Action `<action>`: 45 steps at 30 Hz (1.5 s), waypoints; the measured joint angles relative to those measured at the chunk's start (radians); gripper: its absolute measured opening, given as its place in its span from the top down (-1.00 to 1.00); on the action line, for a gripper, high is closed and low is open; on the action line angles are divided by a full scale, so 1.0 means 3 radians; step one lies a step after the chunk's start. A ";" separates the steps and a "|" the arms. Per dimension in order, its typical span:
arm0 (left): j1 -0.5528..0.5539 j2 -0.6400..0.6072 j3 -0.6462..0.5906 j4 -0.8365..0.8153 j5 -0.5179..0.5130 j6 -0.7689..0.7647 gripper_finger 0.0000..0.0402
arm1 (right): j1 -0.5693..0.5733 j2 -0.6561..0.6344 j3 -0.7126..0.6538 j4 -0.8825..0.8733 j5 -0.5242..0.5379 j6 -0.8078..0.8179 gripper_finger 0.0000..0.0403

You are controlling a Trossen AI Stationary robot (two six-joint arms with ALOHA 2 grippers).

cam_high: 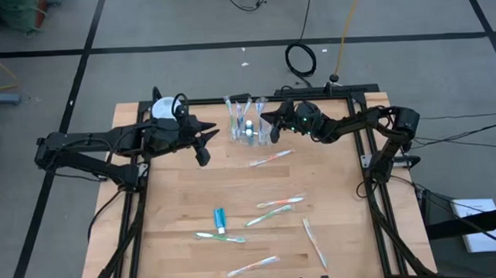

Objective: Pick & Place toothbrushing station
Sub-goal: Put the purple toothbrush into the transparent organizer

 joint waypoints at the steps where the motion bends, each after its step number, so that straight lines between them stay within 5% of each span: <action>1: -0.0001 0.0001 0.0000 0.0000 0.0000 0.0000 0.54 | 0.0000 0.0000 0.0000 -0.0002 -0.0001 -0.0031 0.96; 16: -0.0001 0.0000 0.0000 -0.0028 0.0008 0.0000 0.54 | 0.0028 0.0000 0.0000 -0.0049 -0.0014 -0.0111 1.00; 38: -0.0001 0.0000 0.0000 -0.0028 0.0025 0.0000 0.54 | 0.0078 -0.0004 0.0004 -0.0945 -0.0267 -0.0209 1.00; 45: -0.0001 0.0000 0.0000 -0.0042 0.0028 0.0001 0.54 | 0.0076 -0.0003 -0.0004 -0.0599 -0.0104 -0.0195 0.99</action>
